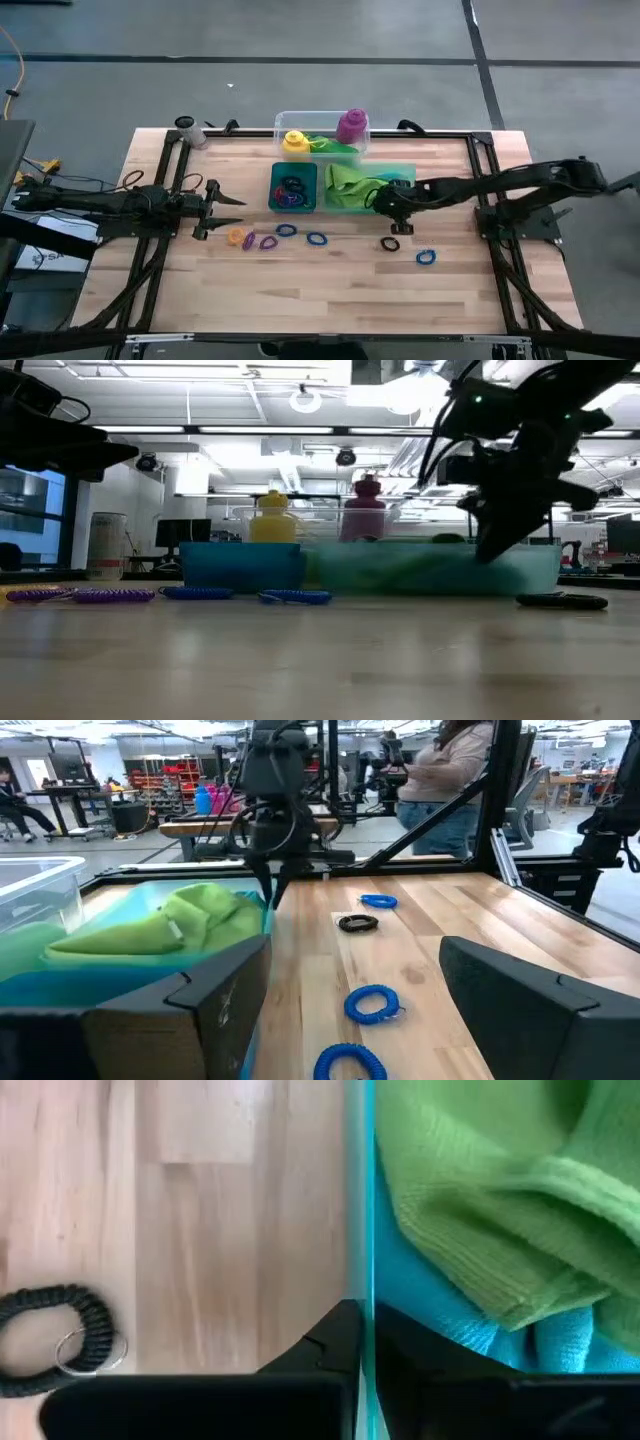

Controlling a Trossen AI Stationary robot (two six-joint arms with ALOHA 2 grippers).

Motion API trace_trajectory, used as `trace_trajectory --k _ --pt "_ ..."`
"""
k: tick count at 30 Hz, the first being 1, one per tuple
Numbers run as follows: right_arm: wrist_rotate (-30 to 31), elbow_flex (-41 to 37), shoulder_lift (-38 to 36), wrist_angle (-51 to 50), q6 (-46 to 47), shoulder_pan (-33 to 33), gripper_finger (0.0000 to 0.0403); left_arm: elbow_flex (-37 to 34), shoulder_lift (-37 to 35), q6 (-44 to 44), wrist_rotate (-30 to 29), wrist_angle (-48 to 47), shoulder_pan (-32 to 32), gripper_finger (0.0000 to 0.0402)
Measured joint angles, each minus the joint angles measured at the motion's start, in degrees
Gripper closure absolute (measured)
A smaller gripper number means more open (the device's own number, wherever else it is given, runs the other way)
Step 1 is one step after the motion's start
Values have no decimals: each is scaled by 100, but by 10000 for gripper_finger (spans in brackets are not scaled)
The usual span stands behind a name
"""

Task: Pick & Place Sports Items
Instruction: Adjust the green bin on the table, then put the black spring keychain into the blue bin

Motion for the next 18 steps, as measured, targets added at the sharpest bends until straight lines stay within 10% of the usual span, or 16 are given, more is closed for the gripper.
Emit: trace_trajectory --k 7,18 --pt "-22 2 68 135 1 -111 384 0 1 1 -1 0 -1 165" --pt "-18 2 58 251 170 -109 230 -2 2 1 1 2 1 165"
